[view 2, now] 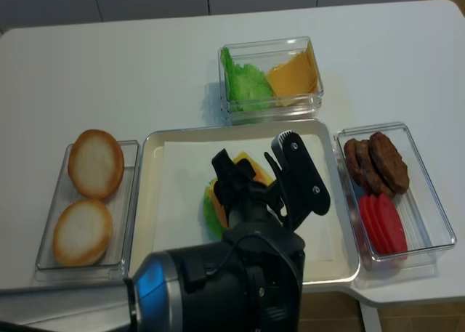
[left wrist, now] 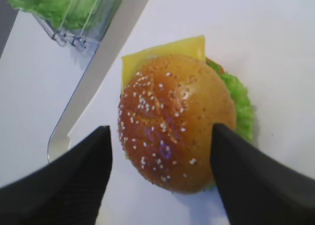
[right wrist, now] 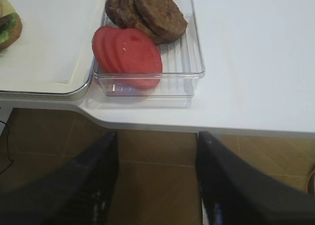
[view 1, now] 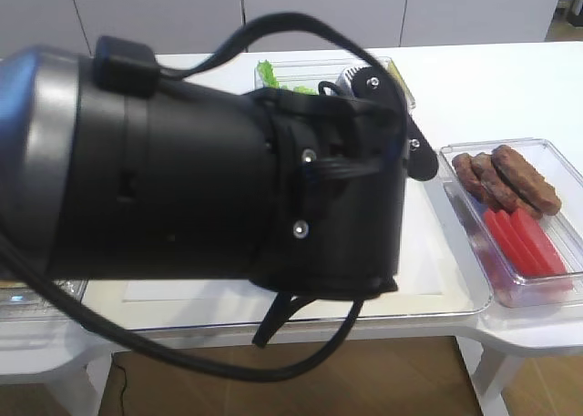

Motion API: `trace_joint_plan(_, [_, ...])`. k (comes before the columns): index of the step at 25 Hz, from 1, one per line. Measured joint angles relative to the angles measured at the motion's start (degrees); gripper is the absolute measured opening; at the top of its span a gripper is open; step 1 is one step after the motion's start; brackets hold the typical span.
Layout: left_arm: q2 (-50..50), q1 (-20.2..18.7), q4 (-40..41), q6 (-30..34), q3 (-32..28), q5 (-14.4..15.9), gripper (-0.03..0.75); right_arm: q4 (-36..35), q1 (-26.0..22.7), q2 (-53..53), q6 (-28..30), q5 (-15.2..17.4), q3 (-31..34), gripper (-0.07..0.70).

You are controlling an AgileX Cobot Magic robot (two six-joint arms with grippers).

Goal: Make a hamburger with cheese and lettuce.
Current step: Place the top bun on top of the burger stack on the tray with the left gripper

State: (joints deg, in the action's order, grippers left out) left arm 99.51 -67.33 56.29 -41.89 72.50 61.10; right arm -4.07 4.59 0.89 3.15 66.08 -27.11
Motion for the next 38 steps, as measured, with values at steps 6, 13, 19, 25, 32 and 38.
trace_joint_plan(6, [0.0, -0.53, -5.53, 5.93, 0.0, 3.1, 0.459, 0.0, 0.0, 0.0, 0.1, 0.0, 0.0, 0.387])
trace_joint_plan(13, [0.0, -0.53, -6.82, 7.32, 0.0, 3.54, 0.459, 0.0, 0.0, 0.0, 0.1, 0.0, 0.0, 0.387])
trace_joint_plan(19, [0.47, 1.25, -6.94, 8.14, 0.0, 3.54, 0.459, 0.0, 0.0, 0.0, 0.1, 0.0, 0.0, 0.387])
trace_joint_plan(25, [0.78, 1.41, -8.76, 8.19, 0.0, 1.68, 0.459, 0.0, 0.0, 0.0, 0.1, 0.0, 0.0, 0.387])
trace_joint_plan(32, [0.78, 1.41, -8.89, 9.74, 0.0, 0.92, 0.459, 0.0, 0.0, 0.0, 0.21, 0.0, 0.0, 0.387])
trace_joint_plan(38, [0.78, 1.52, -10.98, 11.2, 0.0, 0.92, 0.459, 0.0, 0.0, 0.0, 0.21, 0.0, 0.0, 0.387])
